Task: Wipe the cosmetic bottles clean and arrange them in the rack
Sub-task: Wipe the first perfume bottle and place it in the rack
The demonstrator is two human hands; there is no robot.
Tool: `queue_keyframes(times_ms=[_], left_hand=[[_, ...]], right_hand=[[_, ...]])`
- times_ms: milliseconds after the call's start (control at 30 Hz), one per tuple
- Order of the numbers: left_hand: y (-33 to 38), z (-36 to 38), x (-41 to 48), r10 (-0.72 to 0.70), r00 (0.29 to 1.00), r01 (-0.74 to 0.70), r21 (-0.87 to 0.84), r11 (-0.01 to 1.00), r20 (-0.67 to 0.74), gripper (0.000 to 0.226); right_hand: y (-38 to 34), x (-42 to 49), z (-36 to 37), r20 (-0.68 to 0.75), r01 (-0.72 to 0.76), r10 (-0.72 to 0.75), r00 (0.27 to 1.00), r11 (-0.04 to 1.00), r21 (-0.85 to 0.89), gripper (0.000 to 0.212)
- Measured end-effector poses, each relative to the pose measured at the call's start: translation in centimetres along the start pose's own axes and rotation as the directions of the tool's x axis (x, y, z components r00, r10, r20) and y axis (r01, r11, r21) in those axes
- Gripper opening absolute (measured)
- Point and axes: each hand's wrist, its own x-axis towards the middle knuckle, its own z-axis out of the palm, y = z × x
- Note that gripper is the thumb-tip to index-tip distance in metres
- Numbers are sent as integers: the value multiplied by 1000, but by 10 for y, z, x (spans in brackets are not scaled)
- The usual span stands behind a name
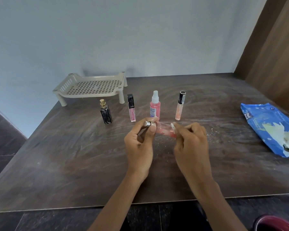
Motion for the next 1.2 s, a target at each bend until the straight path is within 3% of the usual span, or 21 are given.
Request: queue_keyframes(times_ms=[100,233,500,733,933,1067,1200], left_hand=[[-2,-1,0,13,1000,-13,38,999,7,17],[2,-1,1,14,1000,-15,-53,998,-13,15],[-1,1,-1,67,998,-68,86,994,21,17],[3,-3,0,95,995,-95,7,995,-1,15],[-2,-3,1,86,996,-86,-1,996,-5,16],[-2,-3,1,64,998,-63,-58,996,22,17],[2,0,-2,-12,997,22,-145,989,71,20]], right_hand=[[-17,2,1,-3,16,-16,1000,998,59,28],[-40,2,4,-16,110,-109,994,981,159,30],[-4,-4,4,-43,-108,116,992,980,166,27],[-39,3,5,-15,48,-46,999,975,217,28],[-7,-2,1,27,-153,150,988,972,180,27],[-10,0,-1,60,-276,270,961,919,282,26],[-16,-4,1,39,-301,306,951,894,331,25]])
